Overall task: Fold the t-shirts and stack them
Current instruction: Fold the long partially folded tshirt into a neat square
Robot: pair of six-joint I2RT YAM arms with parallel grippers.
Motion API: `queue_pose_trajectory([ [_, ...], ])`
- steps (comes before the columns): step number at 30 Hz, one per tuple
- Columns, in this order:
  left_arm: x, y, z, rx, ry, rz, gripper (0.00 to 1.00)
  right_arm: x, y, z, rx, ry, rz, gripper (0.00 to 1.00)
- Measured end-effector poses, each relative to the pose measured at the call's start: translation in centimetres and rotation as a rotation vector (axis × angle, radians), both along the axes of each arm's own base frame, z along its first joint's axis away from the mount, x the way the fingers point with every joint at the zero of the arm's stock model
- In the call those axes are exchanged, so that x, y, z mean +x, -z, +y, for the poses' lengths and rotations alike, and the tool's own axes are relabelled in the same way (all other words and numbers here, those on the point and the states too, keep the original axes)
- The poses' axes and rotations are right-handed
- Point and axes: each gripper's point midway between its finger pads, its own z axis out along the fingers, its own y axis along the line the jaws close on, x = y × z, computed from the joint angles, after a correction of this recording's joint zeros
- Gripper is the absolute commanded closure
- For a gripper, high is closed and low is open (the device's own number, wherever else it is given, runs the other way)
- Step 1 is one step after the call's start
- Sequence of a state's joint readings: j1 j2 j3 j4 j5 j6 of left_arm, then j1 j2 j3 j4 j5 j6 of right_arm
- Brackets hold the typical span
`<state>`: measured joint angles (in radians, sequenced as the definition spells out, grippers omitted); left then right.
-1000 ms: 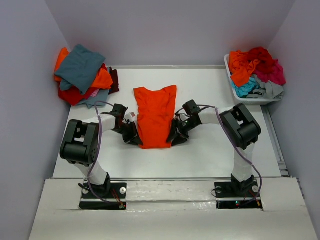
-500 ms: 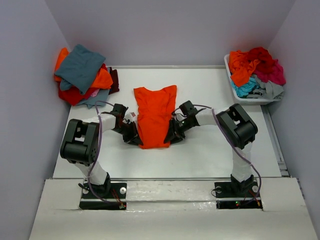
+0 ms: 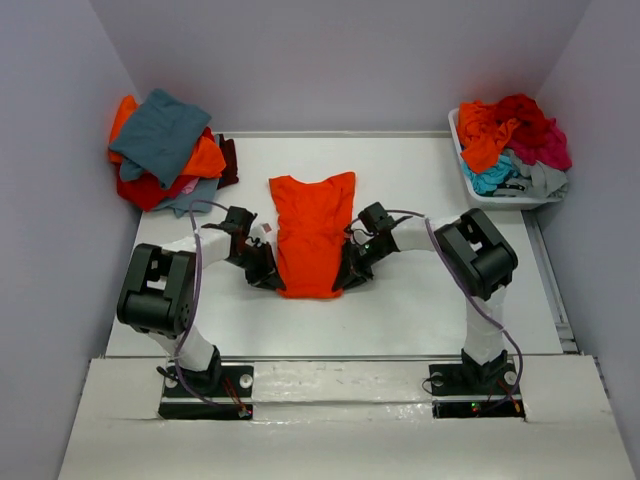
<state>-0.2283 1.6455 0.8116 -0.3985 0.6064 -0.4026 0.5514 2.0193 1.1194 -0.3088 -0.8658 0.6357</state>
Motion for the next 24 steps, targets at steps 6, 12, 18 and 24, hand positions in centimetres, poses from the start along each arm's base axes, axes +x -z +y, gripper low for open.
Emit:
queue_pose_trajectory([
  [6, -0.8, -1.6, -0.4, 0.003, 0.029, -0.069, 0.94, -1.6, -0.4, -0.8, -0.066, -0.022, 0.023, 0.84],
  [12, -2.6, -2.3, -0.7, 0.017, 0.065, -0.100, 0.94, -3.1, -2.2, -1.1, -0.095, -0.061, -0.004, 0.84],
  [18, -3.8, -3.3, -1.5, 0.028, 0.091, -0.116, 0.94, -4.3, -3.0, -1.4, -0.129, -0.085, -0.011, 0.84],
  [24, -4.6, -5.6, -2.0, 0.017, 0.091, -0.178, 0.94, -5.1, -4.3, -1.5, -0.147, -0.107, -0.025, 0.84],
])
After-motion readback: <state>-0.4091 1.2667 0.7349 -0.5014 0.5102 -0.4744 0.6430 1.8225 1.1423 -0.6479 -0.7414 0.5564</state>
